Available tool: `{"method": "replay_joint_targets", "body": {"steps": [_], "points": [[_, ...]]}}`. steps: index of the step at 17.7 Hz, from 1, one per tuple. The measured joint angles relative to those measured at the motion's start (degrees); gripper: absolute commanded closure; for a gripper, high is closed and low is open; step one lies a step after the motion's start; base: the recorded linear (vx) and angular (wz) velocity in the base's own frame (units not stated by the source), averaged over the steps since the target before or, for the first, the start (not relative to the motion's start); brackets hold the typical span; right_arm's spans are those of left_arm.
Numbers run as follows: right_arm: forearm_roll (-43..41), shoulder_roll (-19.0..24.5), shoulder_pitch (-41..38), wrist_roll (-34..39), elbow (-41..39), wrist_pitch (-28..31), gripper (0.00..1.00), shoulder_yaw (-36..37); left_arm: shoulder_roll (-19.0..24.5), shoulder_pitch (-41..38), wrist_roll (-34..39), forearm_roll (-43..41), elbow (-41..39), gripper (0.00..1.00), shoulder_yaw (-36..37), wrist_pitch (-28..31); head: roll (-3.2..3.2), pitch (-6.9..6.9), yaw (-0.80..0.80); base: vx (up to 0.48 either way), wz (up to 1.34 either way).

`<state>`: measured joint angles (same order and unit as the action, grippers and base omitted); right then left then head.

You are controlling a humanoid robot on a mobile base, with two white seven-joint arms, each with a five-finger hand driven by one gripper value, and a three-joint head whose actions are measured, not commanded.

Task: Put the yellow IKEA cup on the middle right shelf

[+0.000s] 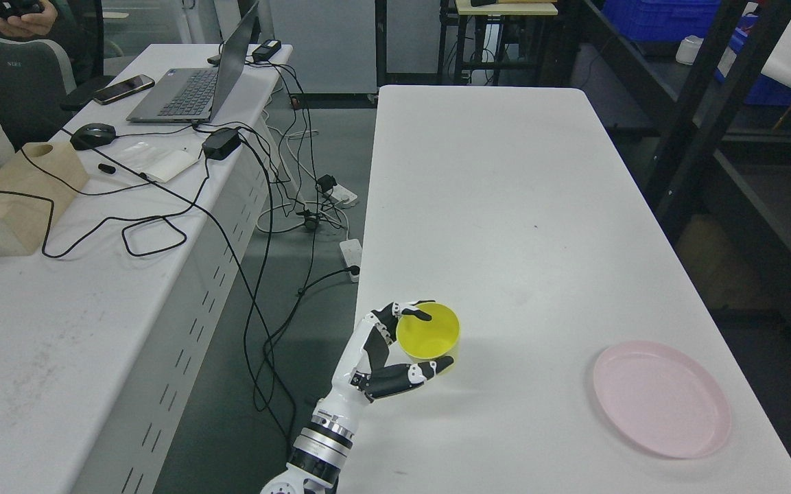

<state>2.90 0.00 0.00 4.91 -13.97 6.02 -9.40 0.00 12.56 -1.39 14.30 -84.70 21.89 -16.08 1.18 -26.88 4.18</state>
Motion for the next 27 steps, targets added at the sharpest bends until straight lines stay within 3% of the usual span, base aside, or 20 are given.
{"method": "replay_joint_targets", "body": {"steps": [15,27], "points": [[0.0,0.0,0.0,0.0,0.0,0.0,0.01,0.0,0.0,-0.25,0.0,0.02,-0.36,1.0,-0.36,-0.85,0.0,0.0,0.0,-0.164,-0.27],[0.0,0.0,-0.01,0.0,0.0,0.0,0.01,0.0,0.0,0.37,-0.19,0.32,-0.92,0.99,2.65,-0.85,0.0,0.0,0.0,-0.229,-0.74]]}}
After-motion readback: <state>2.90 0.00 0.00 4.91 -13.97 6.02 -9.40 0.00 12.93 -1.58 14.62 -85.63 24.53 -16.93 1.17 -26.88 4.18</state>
